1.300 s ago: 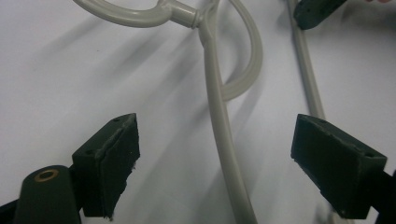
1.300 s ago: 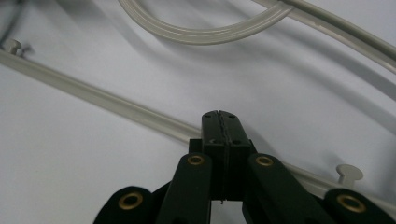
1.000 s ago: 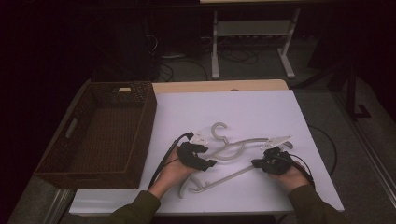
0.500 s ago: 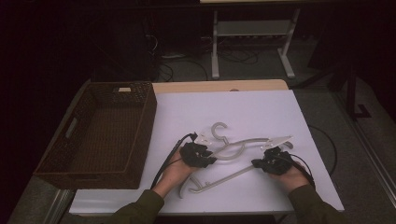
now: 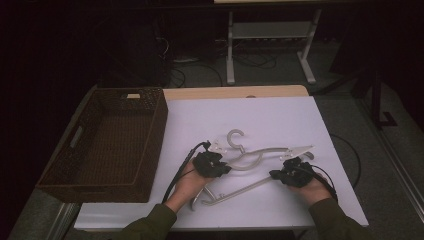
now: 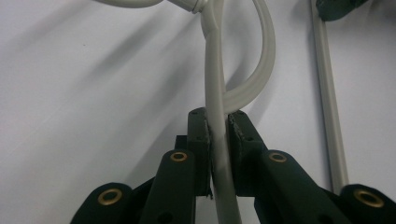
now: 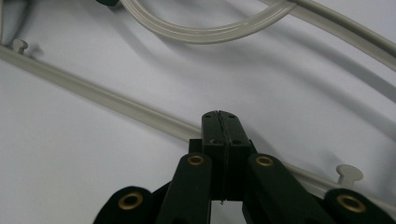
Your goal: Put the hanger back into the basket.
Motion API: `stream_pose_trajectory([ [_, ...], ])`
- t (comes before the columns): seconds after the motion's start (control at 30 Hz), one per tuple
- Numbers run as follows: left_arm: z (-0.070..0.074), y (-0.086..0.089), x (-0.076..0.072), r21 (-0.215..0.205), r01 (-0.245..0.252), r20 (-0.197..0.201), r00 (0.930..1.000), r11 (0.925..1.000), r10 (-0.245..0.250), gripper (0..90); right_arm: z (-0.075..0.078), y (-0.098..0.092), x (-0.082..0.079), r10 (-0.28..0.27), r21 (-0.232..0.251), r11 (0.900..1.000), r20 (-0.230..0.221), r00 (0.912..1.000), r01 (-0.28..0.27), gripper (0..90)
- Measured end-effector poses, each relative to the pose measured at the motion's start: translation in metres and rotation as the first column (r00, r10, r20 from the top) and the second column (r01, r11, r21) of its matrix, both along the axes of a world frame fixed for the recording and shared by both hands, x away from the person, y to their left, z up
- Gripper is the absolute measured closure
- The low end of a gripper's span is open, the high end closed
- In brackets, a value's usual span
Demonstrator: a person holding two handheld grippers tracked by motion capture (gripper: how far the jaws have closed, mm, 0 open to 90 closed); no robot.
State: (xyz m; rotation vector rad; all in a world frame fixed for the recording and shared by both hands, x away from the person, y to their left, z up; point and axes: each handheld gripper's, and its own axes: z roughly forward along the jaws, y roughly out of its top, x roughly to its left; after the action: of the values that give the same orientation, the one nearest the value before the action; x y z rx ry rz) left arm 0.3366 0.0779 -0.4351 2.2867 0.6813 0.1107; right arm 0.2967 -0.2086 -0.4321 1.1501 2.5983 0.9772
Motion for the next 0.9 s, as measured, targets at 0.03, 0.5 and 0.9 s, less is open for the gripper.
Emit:
stream_pose_trajectory([
  [0.03,0.001,0.0,0.0,-0.003,-0.004,0.004,1.0,1.0,0.004,81.4,0.0,0.0,0.0,0.0,0.002,1.0,0.0,1.0,0.0,89.7],
  [0.5,0.004,0.004,0.0,-0.003,-0.038,0.012,0.9992,0.9993,0.038,82.3,0.006,-0.002,-0.002,-0.004,0.048,0.999,0.031,0.9995,0.002,82.6],
  [0.9,0.016,0.015,0.003,0.011,-0.048,0.03,0.9984,0.9988,0.047,82.6,0.021,-0.012,-0.013,-0.076,0.155,0.986,0.122,0.9897,0.056,34.8],
])
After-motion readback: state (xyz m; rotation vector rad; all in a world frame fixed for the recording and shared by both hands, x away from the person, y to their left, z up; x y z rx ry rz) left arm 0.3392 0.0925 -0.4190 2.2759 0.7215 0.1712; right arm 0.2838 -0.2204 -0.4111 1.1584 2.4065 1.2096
